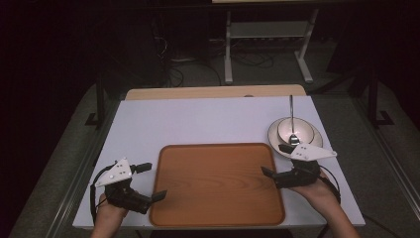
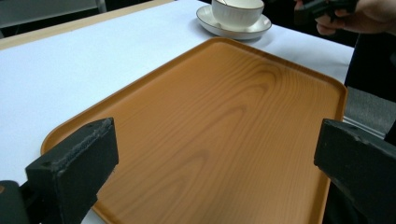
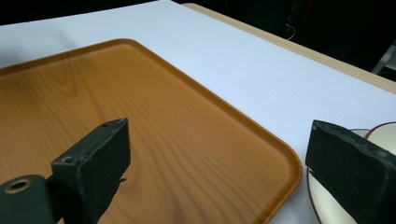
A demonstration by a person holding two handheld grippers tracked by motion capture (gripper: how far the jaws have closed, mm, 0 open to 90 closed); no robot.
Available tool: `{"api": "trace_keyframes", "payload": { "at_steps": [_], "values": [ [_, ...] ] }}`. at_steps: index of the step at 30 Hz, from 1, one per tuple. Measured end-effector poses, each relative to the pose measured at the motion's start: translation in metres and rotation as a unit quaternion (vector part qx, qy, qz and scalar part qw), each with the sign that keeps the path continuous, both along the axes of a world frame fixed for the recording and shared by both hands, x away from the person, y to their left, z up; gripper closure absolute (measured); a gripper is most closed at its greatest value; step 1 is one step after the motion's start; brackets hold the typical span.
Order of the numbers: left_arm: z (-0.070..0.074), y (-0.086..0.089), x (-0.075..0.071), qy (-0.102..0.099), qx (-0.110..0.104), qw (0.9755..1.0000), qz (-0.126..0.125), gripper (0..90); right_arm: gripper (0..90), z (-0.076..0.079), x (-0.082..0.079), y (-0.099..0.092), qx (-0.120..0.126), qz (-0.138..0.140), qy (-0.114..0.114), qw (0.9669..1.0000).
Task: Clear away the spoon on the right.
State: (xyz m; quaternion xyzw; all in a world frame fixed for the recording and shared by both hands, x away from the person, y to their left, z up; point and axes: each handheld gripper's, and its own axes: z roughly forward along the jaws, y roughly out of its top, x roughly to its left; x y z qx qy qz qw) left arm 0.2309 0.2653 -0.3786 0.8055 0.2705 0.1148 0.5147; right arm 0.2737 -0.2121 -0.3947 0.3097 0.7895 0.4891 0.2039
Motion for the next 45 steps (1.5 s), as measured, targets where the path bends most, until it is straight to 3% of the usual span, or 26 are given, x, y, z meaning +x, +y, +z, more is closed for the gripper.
{"api": "trace_keyframes", "payload": {
  "at_steps": [35,45],
  "values": [
    [0.000,0.001,-0.001,0.000,0.001,1.0000,0.000,0.0,6.1,0.014,0.033,-0.009,0.004,-0.019,-0.007,0.9998],
    [0.000,0.000,-0.001,-0.001,-0.003,1.0000,0.002,0.0,6.1,0.015,0.042,-0.009,0.005,-0.020,0.001,0.9998]
  ]
}}
